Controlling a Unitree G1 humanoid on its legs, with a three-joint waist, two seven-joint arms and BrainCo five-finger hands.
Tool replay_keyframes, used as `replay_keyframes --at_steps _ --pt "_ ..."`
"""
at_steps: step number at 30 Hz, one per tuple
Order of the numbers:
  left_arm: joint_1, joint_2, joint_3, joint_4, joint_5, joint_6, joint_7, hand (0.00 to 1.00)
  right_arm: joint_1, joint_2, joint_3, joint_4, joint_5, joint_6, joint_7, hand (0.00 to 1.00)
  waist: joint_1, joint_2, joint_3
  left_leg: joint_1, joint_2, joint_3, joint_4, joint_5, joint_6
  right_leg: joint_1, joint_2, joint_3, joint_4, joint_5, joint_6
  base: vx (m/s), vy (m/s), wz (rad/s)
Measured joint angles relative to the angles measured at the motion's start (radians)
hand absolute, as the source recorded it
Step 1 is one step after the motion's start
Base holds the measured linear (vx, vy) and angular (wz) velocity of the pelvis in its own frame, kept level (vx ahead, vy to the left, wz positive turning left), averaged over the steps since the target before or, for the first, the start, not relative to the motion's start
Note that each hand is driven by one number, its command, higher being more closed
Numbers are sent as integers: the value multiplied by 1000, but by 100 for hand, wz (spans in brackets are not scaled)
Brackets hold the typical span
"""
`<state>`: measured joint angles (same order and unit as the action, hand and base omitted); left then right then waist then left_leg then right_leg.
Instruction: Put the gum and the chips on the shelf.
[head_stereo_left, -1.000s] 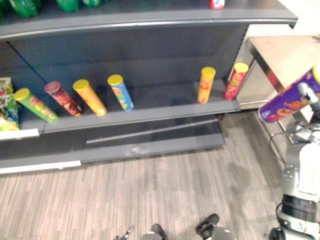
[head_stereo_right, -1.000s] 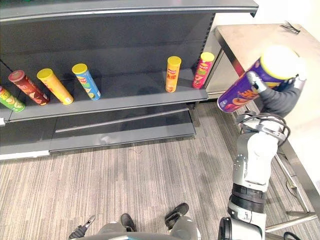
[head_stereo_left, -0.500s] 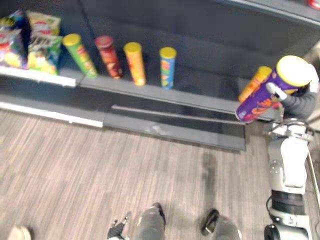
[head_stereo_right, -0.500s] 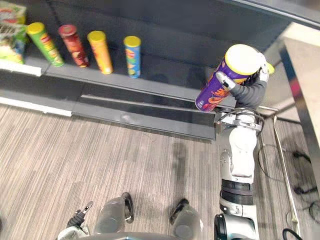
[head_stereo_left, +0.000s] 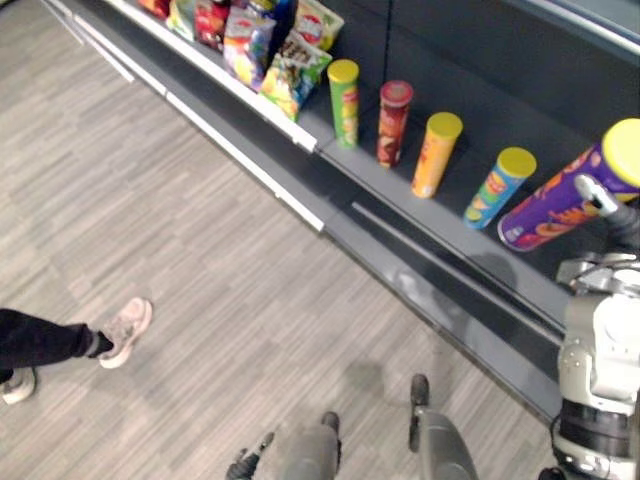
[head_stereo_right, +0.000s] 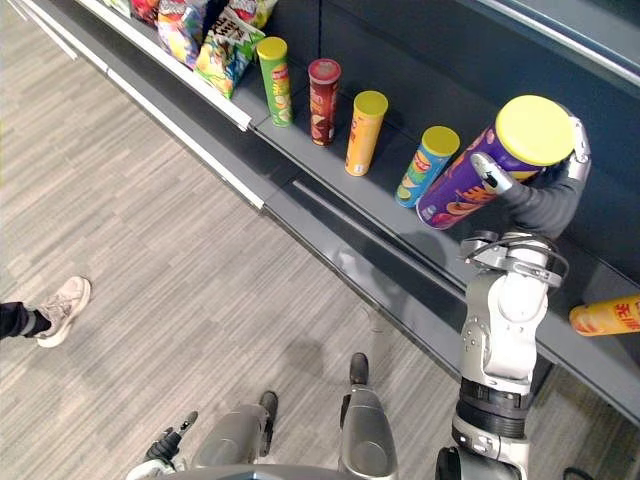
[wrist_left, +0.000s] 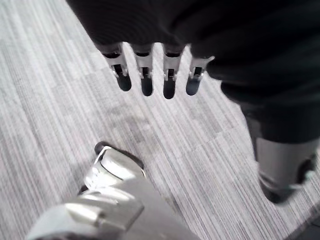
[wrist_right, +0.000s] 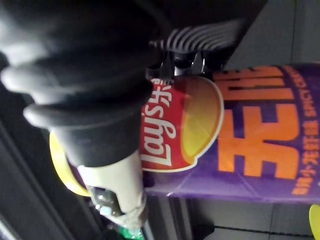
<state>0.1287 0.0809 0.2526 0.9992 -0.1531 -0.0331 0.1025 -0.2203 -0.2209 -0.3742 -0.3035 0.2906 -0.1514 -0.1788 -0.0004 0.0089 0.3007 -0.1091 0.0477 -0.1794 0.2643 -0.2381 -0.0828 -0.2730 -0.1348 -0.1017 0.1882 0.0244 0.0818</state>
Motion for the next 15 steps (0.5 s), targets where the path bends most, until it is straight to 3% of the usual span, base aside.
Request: replay_keyframes --at_steps 3,4,6,8,15 --pt "-3 0 1 9 2 -1 0 0 45 29 -26 -3 4 -1 -2 100 -26 3 -2 23 21 74 -73 71 -19 27 -10 -59 -4 -9 -12 87 -145 58" --pt "-5 0 2 15 2 0 1 0 55 34 -29 -5 4 -2 -2 100 -26 5 -3 26 22 112 -85 83 -17 34 -15 -65 -14 -9 -12 16 -47 37" --pt "-9 -11 6 23 10 0 5 0 90 57 -30 -14 4 -7 -9 100 -32 22 -17 25 30 298 -146 114 -3 41 -27 -82 -63 -6 -9 -18 -1 23" --pt "-8 -18 9 27 16 1 11 0 109 84 -21 -14 3 -7 -14 100 -31 33 -24 30 33 337 -187 123 10 40 -21 -79 -100 16 -1 -48 32 -1" --pt "-13 -15 7 36 60 13 22 0 115 125 90 -13 3 -7 -13 100 -38 32 -26 50 15 499 -245 123 12 14 3 60 -233 131 8 -70 29 -59"
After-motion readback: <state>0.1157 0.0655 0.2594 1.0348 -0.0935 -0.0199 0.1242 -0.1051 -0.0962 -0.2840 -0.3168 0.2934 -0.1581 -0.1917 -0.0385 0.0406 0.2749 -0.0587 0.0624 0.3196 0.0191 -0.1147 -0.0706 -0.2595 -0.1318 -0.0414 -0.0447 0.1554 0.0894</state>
